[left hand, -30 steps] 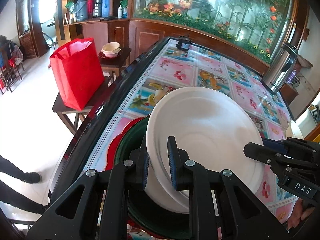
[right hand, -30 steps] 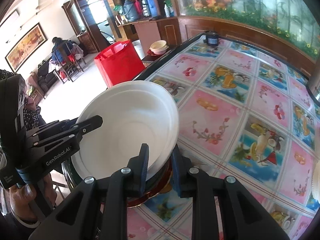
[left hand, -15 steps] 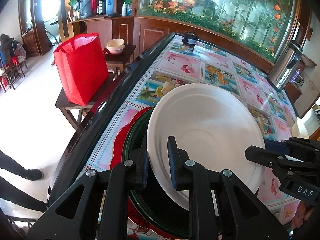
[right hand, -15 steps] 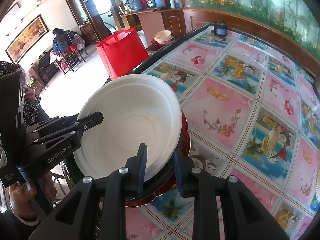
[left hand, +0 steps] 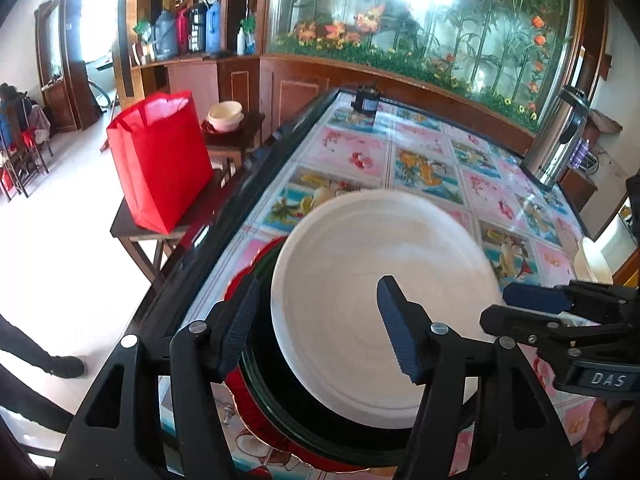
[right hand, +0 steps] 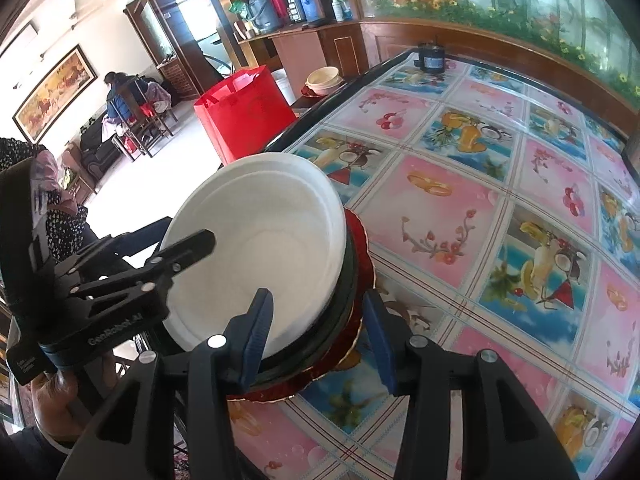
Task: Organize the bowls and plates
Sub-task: 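Lower the white plate into the green basin and open both tools, then move both tools to a beige paper bowl near the thermos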
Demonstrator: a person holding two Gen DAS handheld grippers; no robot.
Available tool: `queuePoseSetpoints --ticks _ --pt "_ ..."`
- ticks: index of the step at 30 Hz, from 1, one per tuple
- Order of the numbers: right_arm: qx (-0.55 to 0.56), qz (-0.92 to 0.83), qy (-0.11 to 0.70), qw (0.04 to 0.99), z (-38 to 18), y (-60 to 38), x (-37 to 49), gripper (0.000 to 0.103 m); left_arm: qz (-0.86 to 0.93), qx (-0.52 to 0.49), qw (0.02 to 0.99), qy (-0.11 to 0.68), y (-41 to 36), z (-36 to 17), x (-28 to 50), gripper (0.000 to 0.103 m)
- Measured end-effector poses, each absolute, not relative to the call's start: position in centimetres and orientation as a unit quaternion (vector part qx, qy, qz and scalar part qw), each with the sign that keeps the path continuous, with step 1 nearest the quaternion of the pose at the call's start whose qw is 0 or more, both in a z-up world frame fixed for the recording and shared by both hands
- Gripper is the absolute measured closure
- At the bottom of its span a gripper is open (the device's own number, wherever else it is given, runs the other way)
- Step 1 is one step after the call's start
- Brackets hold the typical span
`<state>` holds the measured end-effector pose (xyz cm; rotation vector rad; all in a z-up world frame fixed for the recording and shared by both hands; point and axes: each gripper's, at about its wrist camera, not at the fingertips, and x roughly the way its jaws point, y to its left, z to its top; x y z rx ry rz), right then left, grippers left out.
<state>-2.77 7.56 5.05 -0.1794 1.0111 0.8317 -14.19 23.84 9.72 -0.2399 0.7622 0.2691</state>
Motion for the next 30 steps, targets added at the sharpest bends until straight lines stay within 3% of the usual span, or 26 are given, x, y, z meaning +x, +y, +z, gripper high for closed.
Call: queuePoseSetpoints --ticks 30 --pt "-0.038 0.321 0.470 0.821 5.2 -0.9 -1.2 0.050 0.048 -0.065 0.932 0.353 14.3 12.0 -10.0 0.041"
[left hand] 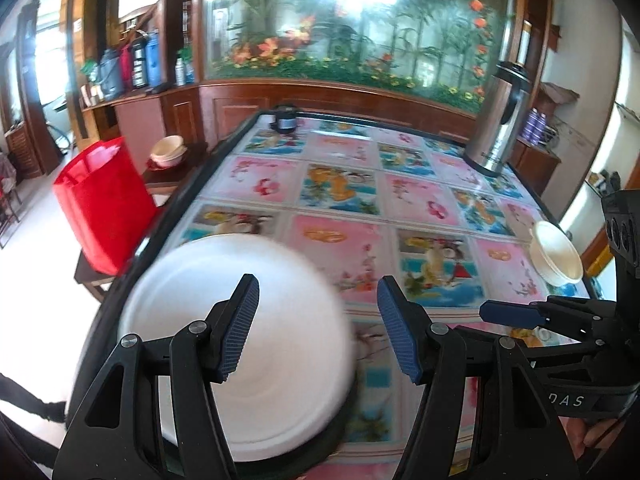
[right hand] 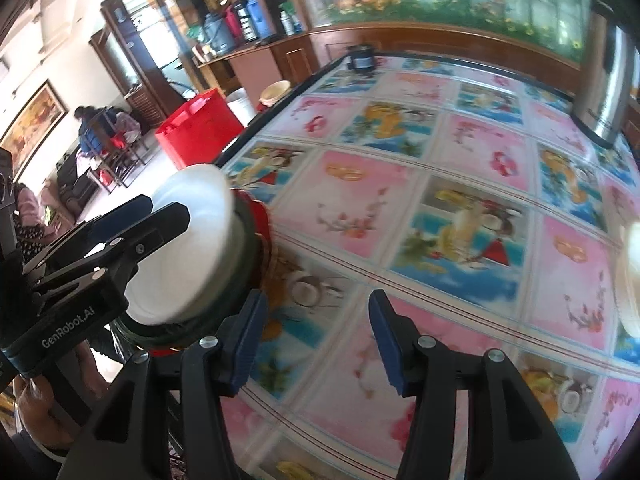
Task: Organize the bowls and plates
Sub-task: 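Move both tools to a beige paper bowl near the thermos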
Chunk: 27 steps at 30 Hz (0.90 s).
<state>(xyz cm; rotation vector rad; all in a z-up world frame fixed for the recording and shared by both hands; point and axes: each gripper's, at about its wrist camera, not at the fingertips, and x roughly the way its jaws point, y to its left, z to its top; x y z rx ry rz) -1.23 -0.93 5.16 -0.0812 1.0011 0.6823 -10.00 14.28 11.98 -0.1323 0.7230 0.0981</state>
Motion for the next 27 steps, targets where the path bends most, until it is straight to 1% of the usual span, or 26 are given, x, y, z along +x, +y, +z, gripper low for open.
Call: queuePoseSetpoints --ticks 10,20,27 --pt "0.008 0.254 0.472 0.844 5.4 -9.9 0.4 0.050 -0.019 -0.034 0.926 0.374 6.4 11.2 -5.9 0.041" --pt "0.051 0.149 0.462 0.873 6.9 -22.2 2.0 0.046 -0.100 -0.029 0.907 0.409 -2.9 10.3 -0.2 0.041" --pt "0.078 0.091 0.464 0.878 6.7 -29.0 3.3 0.046 -0.136 -0.025 0.890 0.435 -8.3 9.7 3.3 0.041"
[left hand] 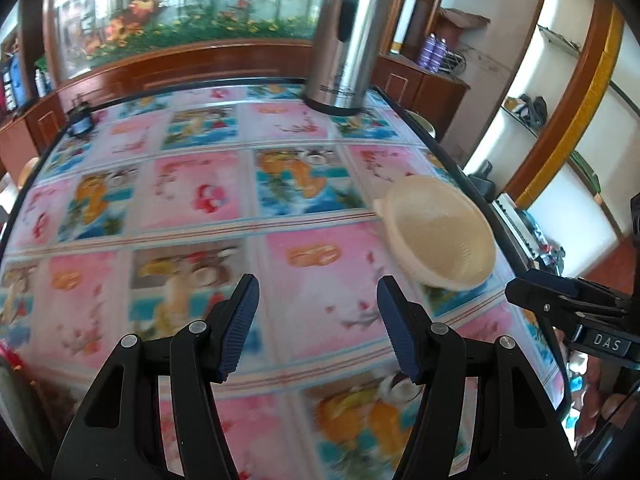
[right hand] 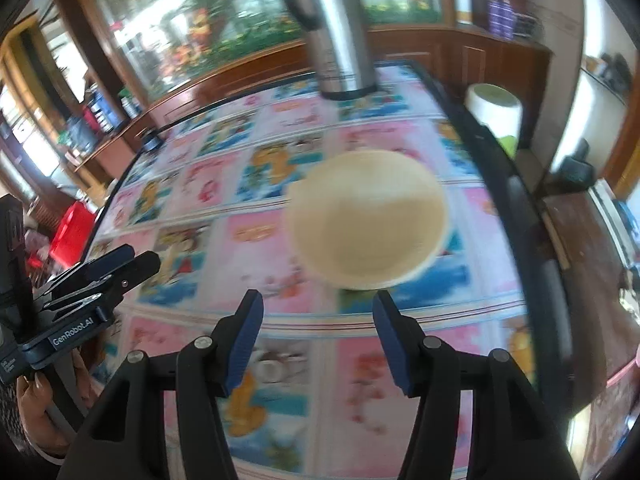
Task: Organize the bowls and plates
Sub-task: 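Move both tools to a beige paper bowl near the thermos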
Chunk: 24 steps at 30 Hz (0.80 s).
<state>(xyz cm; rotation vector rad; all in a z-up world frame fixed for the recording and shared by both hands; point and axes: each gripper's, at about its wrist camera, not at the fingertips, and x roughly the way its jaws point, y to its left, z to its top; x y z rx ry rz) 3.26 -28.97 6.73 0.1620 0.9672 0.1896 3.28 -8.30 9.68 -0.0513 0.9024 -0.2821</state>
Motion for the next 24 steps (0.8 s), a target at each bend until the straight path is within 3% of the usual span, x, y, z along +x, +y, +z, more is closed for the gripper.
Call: queuePoseSetpoints --ticks 11,24 --pt "0.125 0.061 0.464 0.875 5.8 -34.9 7.6 0.046 -0.160 -0.052 0.862 0.477 -12.7 8.2 7.2 0.042" --pt "0.124 0.087 0.484 0.862 3.8 -35.5 12.2 0.047 -0.167 -0.045 0.845 0.506 -16.0 5.7 9.5 0.042"
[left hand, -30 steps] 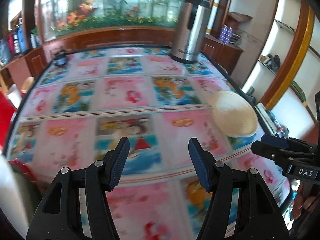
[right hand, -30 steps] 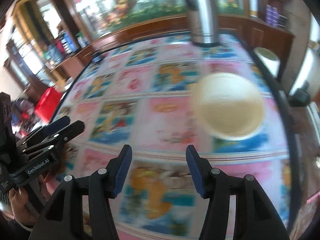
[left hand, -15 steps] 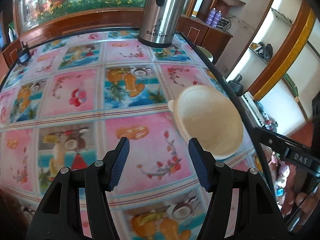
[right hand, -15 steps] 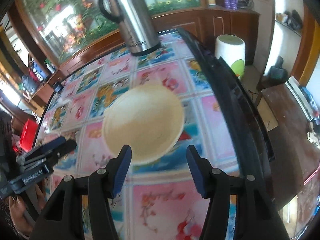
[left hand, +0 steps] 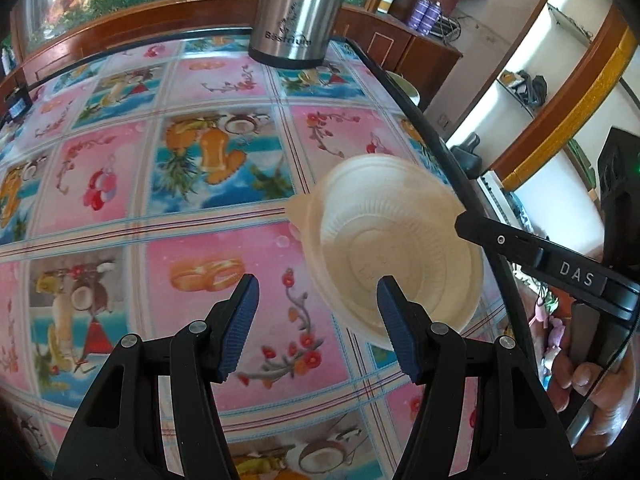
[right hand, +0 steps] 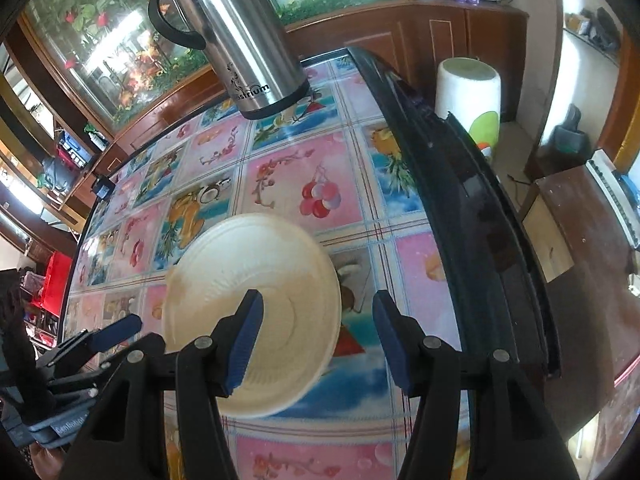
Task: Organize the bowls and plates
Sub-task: 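Move both tools to a beige paper bowl near the thermos, then close both tools on the rim of the beige paper bowl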
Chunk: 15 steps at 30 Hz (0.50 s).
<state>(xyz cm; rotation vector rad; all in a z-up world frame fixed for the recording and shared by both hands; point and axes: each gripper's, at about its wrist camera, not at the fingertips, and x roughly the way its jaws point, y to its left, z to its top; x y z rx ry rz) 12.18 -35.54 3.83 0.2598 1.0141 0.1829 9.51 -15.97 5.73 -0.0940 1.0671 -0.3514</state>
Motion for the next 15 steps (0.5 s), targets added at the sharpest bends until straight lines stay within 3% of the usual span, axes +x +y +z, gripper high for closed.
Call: queuePoseSetpoints --ticks 4,5,6,8,12,15 --pt "0.115 0.096 0.491 0.859 3.3 -35.1 12.1 0.060 -0.176 -0.055 0.833 0.522 -16.4 4.2 10.5 0.042" --pt "0.110 0.098 0.491 0.859 3.1 -34.9 11.9 0.067 -0.177 -0.053 0.830 0.526 -16.6 3.8 10.6 0.047" --pt "0.107 0.099 0.489 0.860 3.0 -34.8 11.7 0.072 -0.174 -0.049 0.830 0.528 -16.6 3.6 10.7 0.065" --pt "0.101 0.104 0.483 0.864 2.9 -34.6 11.1 0.077 -0.171 -0.040 0.830 0.530 -16.7 3.2 10.8 0.080" --pt "0.082 0.118 0.479 0.866 2.9 -33.9 10.4 0.081 -0.177 -0.044 0.828 0.531 -16.1 3.0 10.5 0.087" --pt "0.079 0.122 0.486 0.862 2.4 -33.3 10.2 0.081 -0.176 -0.044 0.829 0.530 -15.5 3.1 10.0 0.087"
